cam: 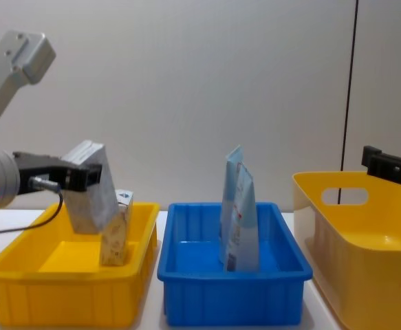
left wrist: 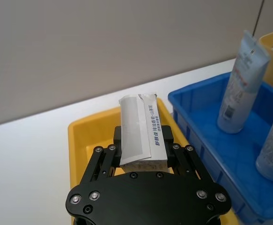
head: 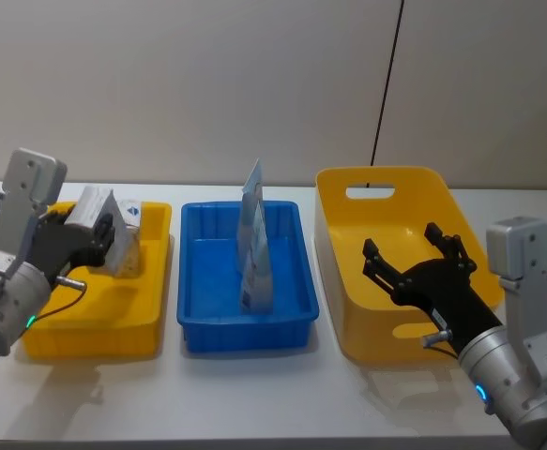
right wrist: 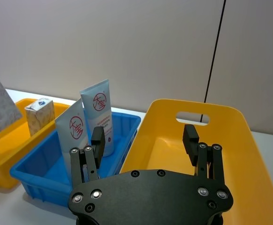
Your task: Bimanual collaborative sorting of washing and personal care products
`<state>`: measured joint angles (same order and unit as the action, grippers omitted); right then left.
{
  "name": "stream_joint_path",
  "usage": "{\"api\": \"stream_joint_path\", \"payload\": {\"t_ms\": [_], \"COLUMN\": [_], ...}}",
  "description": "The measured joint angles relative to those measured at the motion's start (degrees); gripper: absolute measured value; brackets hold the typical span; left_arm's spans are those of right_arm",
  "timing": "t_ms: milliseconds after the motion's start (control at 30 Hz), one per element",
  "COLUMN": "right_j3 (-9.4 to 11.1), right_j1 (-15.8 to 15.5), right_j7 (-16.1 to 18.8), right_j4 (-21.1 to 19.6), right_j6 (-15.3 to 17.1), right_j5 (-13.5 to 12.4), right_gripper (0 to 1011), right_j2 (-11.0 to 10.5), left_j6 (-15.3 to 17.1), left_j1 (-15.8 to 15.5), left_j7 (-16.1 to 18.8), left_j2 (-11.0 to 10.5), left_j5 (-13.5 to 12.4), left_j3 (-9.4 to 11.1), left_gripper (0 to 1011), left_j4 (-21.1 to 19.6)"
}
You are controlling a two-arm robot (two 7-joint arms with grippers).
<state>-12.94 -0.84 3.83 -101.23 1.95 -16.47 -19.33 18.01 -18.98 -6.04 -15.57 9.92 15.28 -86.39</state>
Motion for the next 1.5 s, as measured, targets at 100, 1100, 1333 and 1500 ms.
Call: {"api": "stream_joint_path", "payload": {"t_ms": [100, 1100, 1333, 1500], "right_j3": [0.0, 0.0, 0.0, 0.0], "right_j1": [0.0, 0.0, 0.0, 0.0], "right_j7": [0.0, 0.0, 0.0, 0.0], "right_j4": [0.0, 0.0, 0.0, 0.0], "right_j6": [0.0, 0.0, 0.0, 0.0], "right_j5": [0.0, 0.0, 0.0, 0.0], "right_gripper": [1002, 1002, 1002, 1002], "right_j2": [0.0, 0.0, 0.0, 0.0], "left_j6": [-0.98, -10.7, -12.28, -13.12], "left_j1": [-0.31, -4.65, -5.53, -6.12], "left_j7": [-1.67, -24.52, -29.85, -33.35], "left_j2": [-0.64, -7.56, -8.95, -9.77], "left_j5": [0.24, 7.99, 9.9, 11.16], "left_j3": [0.03, 2.64, 3.85, 4.67], "left_gripper": [429, 429, 429, 429], "left_j4": [-0.36, -2.46, -2.72, -2.84]}}
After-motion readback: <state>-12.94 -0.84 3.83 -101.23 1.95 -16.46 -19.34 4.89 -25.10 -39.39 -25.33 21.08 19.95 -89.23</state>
